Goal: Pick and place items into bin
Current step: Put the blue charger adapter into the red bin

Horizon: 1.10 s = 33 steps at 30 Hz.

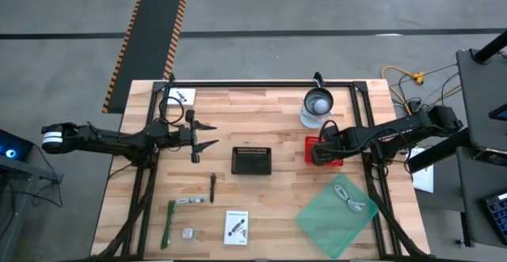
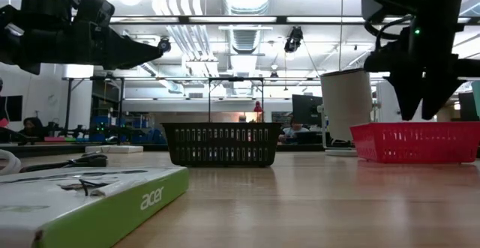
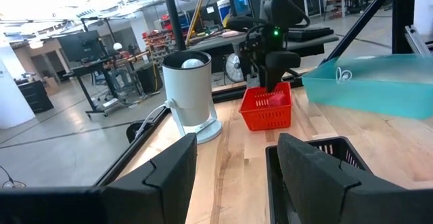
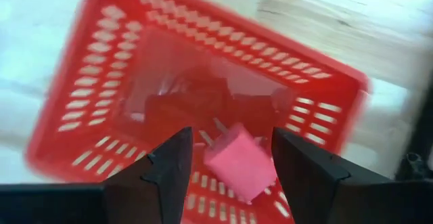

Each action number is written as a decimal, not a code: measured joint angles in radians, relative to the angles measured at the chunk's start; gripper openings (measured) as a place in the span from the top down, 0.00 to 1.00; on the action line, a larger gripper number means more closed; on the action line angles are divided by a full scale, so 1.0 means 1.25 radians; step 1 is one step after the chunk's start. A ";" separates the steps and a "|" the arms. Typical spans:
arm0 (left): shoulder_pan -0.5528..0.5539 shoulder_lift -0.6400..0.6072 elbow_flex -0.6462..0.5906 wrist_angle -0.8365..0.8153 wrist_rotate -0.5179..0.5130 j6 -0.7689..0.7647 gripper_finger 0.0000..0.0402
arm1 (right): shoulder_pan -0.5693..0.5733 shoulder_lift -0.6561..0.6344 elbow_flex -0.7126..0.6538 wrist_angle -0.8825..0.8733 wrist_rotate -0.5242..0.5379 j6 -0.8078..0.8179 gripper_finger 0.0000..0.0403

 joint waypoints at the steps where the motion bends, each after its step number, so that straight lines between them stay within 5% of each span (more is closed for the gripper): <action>1: 0.000 0.000 0.000 0.000 0.000 0.000 0.52 | 0.000 0.000 0.000 0.017 -0.003 -0.030 0.54; 33: 0.000 -0.001 0.002 0.001 0.000 -0.001 0.52 | 0.000 0.000 -0.031 0.612 0.091 -0.774 0.59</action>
